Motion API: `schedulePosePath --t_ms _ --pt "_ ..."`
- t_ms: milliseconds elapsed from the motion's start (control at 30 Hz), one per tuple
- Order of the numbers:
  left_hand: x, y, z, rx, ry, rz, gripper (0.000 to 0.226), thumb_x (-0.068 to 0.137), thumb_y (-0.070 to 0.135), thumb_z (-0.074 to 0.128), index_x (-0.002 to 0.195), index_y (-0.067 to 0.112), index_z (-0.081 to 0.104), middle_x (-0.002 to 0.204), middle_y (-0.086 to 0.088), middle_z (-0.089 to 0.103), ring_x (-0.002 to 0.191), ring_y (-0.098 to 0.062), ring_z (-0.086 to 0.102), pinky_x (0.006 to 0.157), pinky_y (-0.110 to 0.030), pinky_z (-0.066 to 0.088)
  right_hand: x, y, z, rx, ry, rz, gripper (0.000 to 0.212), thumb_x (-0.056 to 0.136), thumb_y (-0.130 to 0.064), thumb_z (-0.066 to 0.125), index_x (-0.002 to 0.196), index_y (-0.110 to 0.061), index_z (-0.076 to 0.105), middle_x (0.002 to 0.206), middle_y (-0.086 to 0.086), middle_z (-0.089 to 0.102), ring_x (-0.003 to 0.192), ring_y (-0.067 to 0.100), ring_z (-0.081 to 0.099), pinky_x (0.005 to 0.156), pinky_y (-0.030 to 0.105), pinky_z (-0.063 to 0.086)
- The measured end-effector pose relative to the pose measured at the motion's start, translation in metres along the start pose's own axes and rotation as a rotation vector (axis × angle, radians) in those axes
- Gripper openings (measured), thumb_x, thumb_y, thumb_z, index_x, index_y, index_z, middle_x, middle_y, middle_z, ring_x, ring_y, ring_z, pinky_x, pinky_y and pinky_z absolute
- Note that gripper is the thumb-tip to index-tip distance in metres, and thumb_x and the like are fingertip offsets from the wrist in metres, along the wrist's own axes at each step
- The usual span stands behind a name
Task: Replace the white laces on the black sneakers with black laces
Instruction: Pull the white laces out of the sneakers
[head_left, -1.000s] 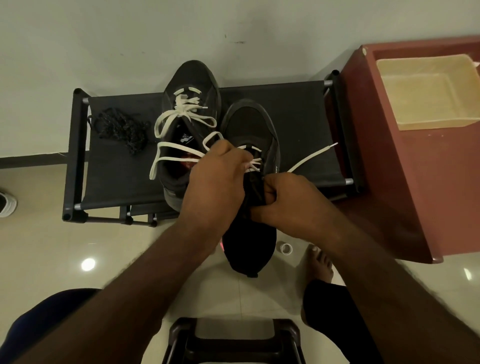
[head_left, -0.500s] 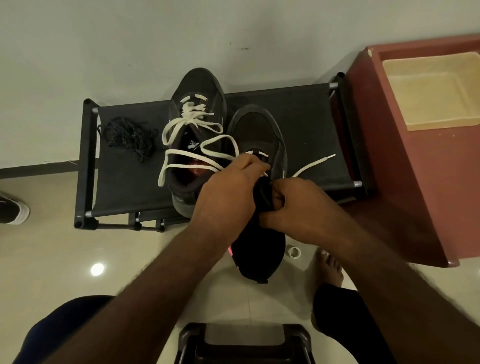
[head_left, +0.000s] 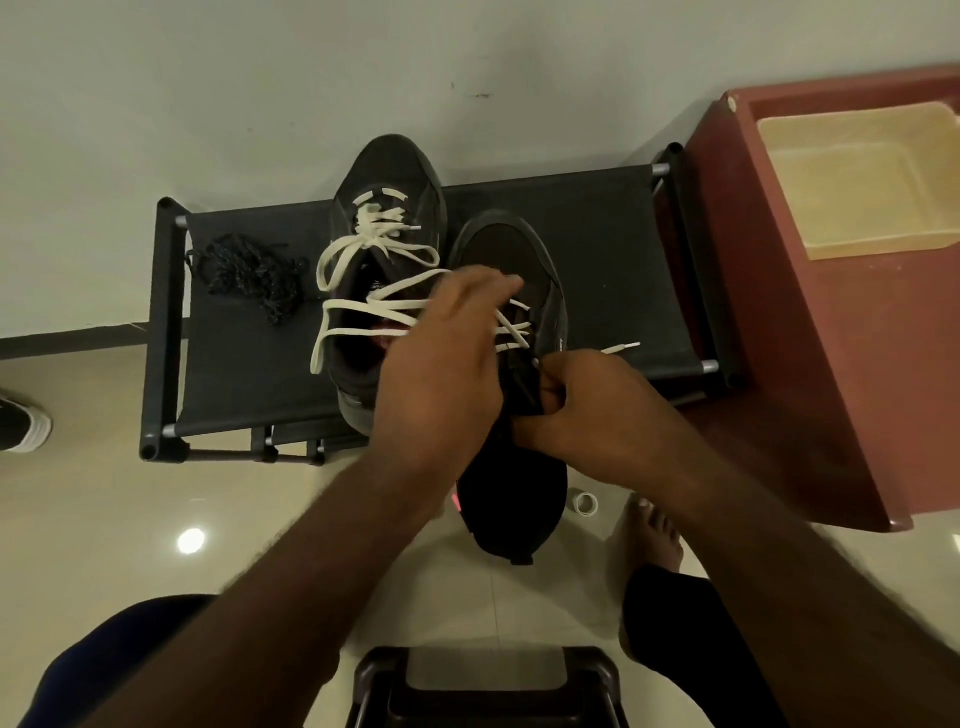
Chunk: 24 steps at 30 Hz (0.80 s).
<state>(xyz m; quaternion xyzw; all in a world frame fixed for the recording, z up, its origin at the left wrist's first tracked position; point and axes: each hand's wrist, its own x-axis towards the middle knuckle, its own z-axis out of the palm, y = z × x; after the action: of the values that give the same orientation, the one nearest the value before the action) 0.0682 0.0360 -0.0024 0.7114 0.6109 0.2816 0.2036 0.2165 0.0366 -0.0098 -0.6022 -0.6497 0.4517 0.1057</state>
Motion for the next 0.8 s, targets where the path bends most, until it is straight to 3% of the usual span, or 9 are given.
schedulePosePath --t_ms 67,167,300,433,533,600,667,700,800 --pt "-0.001 -0.003 0.007 0.130 -0.159 0.022 0.045 0.093 0.000 0.055 0.135 0.015 0.058 0.136 0.000 0.055 0.111 -0.020 0.062 0.093 -0.032 0.052 0.001 0.001 0.001 -0.004 0.003 -0.010 0.039 0.074 -0.027 0.078 0.056 -0.025 0.043 0.041 -0.014 0.044 0.045 0.007 0.043 0.053 0.028 0.038" --pt "-0.001 -0.006 0.009 0.209 -0.177 -0.005 0.031 0.094 0.005 0.056 0.122 0.014 0.066 0.122 -0.002 0.060 0.095 -0.025 0.066 0.080 -0.044 0.056 0.000 0.002 0.001 -0.014 -0.012 -0.020 0.040 0.075 -0.026 0.078 0.056 -0.026 0.043 0.041 -0.017 0.046 0.043 0.004 0.044 0.051 0.022 0.033" --pt "0.000 -0.004 0.006 0.144 -0.072 -0.099 0.024 0.098 0.011 0.053 0.116 0.015 0.067 0.110 -0.001 0.060 0.092 -0.019 0.062 0.080 -0.042 0.054 -0.001 0.002 0.000 -0.007 -0.015 -0.012 0.040 0.074 -0.026 0.078 0.055 -0.026 0.043 0.042 -0.017 0.046 0.044 0.004 0.044 0.053 0.023 0.035" --pt "0.003 0.008 -0.005 -0.265 0.213 -0.173 0.020 0.097 0.006 0.053 0.105 0.023 0.061 0.104 0.001 0.063 0.092 -0.008 0.062 0.080 -0.027 0.054 0.000 -0.002 -0.002 0.000 -0.004 0.008 0.039 0.075 -0.026 0.080 0.058 -0.023 0.045 0.049 -0.009 0.046 0.051 0.010 0.048 0.055 0.030 0.044" --pt "0.007 0.002 -0.014 -0.323 0.365 -0.158 0.027 0.097 0.006 0.049 0.108 0.031 0.053 0.107 -0.001 0.061 0.095 -0.014 0.062 0.080 -0.034 0.055 0.000 -0.002 -0.003 -0.012 -0.009 0.008 0.041 0.076 -0.029 0.080 0.059 -0.024 0.044 0.051 -0.008 0.046 0.051 0.008 0.047 0.055 0.028 0.043" --pt "0.006 0.000 -0.014 -0.247 0.281 -0.082 0.035 0.095 0.002 0.049 0.118 0.027 0.056 0.113 -0.003 0.060 0.096 -0.008 0.060 0.084 -0.023 0.052 0.000 -0.001 -0.002 -0.020 -0.012 0.000 0.041 0.076 -0.028 0.080 0.059 -0.023 0.044 0.051 -0.008 0.046 0.051 0.009 0.047 0.055 0.028 0.043" --pt "0.002 0.001 -0.008 -0.129 0.078 -0.013 0.043 0.093 -0.003 0.051 0.130 0.018 0.057 0.124 -0.002 0.058 0.104 -0.001 0.055 0.089 -0.008 0.043 0.001 -0.001 -0.002 -0.012 -0.009 0.004 0.040 0.075 -0.027 0.080 0.058 -0.024 0.044 0.047 -0.010 0.047 0.049 0.006 0.047 0.055 0.029 0.044" --pt "0.001 0.001 -0.003 -0.053 -0.027 0.009 0.046 0.093 -0.003 0.052 0.134 0.016 0.055 0.131 -0.001 0.057 0.110 -0.002 0.054 0.093 -0.008 0.041 0.001 0.000 -0.002 -0.006 -0.008 0.006 0.039 0.075 -0.027 0.080 0.058 -0.025 0.044 0.045 -0.013 0.048 0.048 0.004 0.046 0.055 0.029 0.043" --pt "-0.002 -0.003 0.008 0.137 -0.220 0.028 0.048 0.092 0.001 0.054 0.137 0.018 0.055 0.138 0.001 0.054 0.113 -0.020 0.061 0.095 -0.031 0.048 0.000 0.001 -0.001 0.001 -0.012 -0.002 0.038 0.075 -0.027 0.078 0.058 -0.026 0.045 0.043 -0.016 0.047 0.045 0.004 0.045 0.055 0.027 0.041"
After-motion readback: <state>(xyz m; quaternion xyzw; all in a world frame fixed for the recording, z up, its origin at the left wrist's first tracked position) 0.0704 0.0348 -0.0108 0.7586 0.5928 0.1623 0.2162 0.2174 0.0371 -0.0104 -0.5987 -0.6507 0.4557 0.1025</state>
